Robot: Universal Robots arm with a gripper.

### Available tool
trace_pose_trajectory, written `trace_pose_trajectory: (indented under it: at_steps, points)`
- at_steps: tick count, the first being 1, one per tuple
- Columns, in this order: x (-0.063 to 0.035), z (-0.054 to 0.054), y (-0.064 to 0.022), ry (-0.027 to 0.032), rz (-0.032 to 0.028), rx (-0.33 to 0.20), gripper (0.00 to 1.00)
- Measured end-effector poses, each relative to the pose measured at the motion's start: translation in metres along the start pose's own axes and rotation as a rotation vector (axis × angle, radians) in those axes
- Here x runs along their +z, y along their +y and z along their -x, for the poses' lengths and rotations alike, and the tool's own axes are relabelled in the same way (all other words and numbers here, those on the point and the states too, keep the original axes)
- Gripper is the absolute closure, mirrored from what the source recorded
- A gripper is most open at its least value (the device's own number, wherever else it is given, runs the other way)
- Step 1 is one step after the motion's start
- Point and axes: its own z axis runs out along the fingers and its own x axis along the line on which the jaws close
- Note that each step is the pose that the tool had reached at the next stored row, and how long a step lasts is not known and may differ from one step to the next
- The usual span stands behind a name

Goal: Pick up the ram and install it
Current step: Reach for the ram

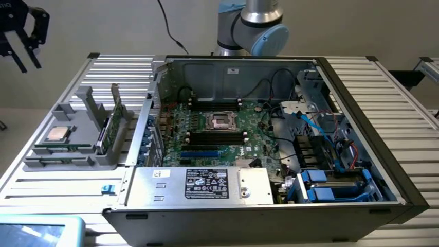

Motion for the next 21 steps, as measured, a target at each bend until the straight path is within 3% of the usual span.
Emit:
trace_pose_trajectory:
  at_steps: [21]
  points:
    - [0.0, 0.0, 0.0, 0.0166, -0.0174, -0.38, 0.71]
